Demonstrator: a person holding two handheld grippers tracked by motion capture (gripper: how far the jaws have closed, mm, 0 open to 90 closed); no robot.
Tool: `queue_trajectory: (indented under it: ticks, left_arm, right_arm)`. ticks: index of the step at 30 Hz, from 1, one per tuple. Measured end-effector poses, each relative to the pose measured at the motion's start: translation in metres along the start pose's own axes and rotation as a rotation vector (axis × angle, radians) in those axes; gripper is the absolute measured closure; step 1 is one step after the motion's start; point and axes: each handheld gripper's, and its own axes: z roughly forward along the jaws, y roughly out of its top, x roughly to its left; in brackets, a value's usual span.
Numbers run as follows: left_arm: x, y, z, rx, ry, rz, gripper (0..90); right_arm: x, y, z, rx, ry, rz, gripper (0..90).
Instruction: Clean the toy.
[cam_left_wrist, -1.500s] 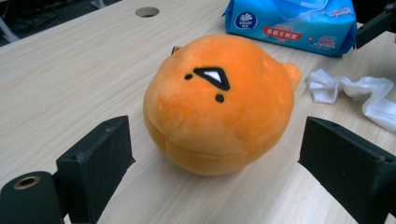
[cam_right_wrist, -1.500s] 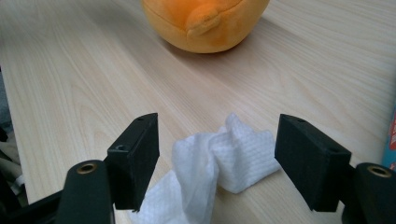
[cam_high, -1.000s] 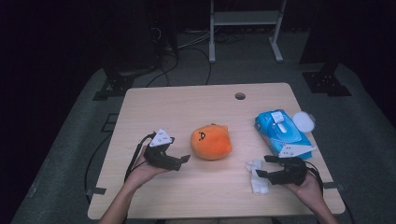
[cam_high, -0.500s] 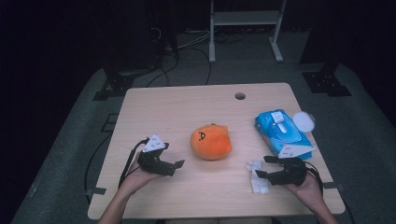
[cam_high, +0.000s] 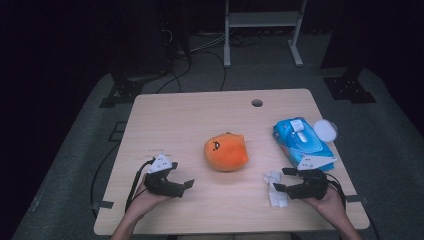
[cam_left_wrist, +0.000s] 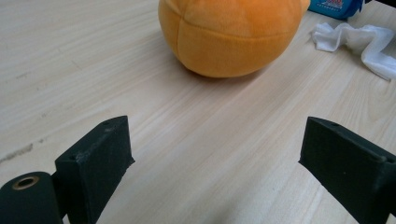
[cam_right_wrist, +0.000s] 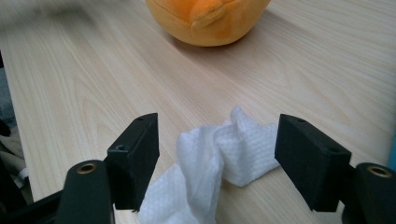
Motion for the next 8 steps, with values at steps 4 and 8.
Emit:
queue_trajectory:
  ticks: [4,8]
  left_arm:
    - [-0.001,-0.0065,0.0011,0.003,0.0,-0.009,8.6]
    - [-0.0027,-0.0111,0.0019,0.007,0.003,-0.003,8.6]
  right_arm:
    - [-0.0001,-0.0003,0.0003,0.0,-0.001,0.002,29.6]
    - [-0.0003,-0.0003,0.0001,0.0,0.0,-0.001,29.6]
